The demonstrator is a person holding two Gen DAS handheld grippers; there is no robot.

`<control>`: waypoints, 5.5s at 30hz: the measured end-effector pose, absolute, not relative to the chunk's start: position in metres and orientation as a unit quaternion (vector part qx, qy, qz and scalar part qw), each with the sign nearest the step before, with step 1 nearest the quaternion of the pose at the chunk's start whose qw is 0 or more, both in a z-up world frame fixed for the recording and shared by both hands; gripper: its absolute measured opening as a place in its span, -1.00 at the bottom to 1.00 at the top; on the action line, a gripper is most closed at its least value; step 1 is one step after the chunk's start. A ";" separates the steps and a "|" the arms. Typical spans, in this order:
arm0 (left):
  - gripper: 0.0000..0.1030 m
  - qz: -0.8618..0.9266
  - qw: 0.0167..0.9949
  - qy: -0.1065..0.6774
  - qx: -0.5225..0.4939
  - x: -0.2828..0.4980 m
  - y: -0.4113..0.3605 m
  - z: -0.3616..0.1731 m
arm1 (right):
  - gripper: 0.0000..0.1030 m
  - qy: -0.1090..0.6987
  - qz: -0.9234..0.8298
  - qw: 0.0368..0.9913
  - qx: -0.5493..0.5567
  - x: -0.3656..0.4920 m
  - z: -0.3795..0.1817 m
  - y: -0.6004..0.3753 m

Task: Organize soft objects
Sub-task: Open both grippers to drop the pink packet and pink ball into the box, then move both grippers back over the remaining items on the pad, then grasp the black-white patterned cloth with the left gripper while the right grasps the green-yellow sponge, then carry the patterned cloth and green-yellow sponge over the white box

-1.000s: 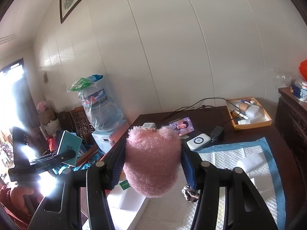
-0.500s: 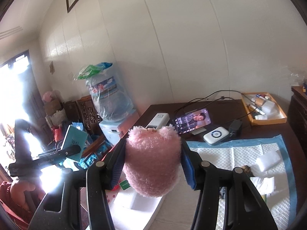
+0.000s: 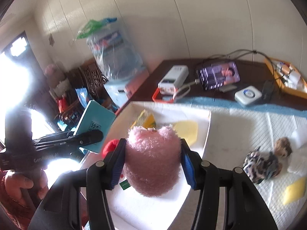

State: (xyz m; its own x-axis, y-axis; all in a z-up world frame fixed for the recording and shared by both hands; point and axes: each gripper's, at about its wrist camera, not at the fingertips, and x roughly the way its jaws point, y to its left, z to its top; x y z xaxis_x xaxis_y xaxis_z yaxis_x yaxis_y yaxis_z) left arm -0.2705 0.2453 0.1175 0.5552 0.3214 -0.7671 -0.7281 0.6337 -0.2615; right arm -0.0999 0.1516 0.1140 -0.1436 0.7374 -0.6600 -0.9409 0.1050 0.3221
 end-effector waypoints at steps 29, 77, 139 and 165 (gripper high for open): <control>1.00 0.373 0.819 0.330 -0.285 -0.295 0.257 0.123 | 1.00 0.336 0.630 0.684 -0.150 -0.119 0.119 0.151; 1.00 0.336 0.828 0.368 -0.258 -0.165 0.146 0.117 | 1.00 0.376 0.529 0.756 -0.087 0.030 0.105 0.024; -0.47 0.255 0.865 0.375 -0.213 -0.083 0.144 0.114 | -0.42 0.400 0.485 0.775 -0.065 0.114 0.084 -0.027; -0.46 0.363 0.877 0.219 -0.225 -0.229 0.172 0.224 | -0.42 0.225 0.534 0.811 0.080 0.084 0.240 -0.071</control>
